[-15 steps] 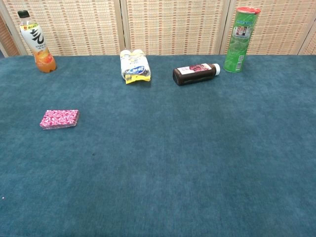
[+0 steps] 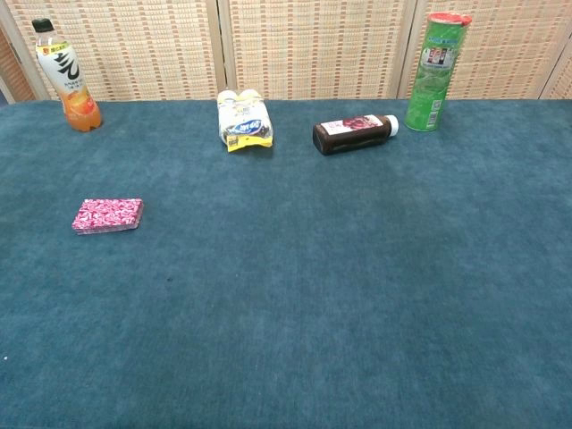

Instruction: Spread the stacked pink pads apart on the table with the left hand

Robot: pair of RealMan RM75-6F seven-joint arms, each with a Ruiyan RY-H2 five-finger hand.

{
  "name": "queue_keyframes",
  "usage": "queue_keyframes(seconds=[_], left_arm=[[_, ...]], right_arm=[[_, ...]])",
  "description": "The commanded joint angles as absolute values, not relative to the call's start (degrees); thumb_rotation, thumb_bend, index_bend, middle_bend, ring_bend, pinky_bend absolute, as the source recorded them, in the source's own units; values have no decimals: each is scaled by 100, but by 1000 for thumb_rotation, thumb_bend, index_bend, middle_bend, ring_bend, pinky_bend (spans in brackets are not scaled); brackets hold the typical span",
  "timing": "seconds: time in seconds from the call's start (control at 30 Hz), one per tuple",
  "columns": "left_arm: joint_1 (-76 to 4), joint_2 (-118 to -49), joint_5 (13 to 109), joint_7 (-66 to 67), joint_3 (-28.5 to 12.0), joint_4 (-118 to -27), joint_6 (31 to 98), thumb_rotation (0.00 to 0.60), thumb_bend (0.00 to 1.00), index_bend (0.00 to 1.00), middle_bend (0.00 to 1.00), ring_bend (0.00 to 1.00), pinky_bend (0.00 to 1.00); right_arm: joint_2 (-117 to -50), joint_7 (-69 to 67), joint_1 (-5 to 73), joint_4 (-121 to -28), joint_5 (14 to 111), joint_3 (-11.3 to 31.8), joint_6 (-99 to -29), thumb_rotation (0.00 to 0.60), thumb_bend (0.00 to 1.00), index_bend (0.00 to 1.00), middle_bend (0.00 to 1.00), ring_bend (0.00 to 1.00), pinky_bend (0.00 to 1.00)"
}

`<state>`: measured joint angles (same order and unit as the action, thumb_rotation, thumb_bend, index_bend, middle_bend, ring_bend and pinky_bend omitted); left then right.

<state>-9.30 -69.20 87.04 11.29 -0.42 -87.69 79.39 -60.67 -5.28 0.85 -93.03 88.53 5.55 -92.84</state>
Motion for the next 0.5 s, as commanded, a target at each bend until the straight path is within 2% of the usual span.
queue_keyframes(seconds=[0.03,0.27,0.5], left_arm=[[-1306,-7011,8726,1035,-174,-8626,7485,600,174,187,984,1000,1000],[-2102,-7112,8373,1241,-504,-8689,6423,600,173,155,1000,1000,1000],[-2691,-7485,7717,1540,-840,-8620,5711,600,170,117,1000,1000,1000]], right_arm=[[-6104,-447,115,-9307,8802,578,-9218,600,271,191,128,73,284],[-6061,-483,97,-9317,8864,537,-9231,600,271,191,128,73,284],[-6020,-595,66,-9317,8853,558,-9294,600,271,192,128,73,284]])
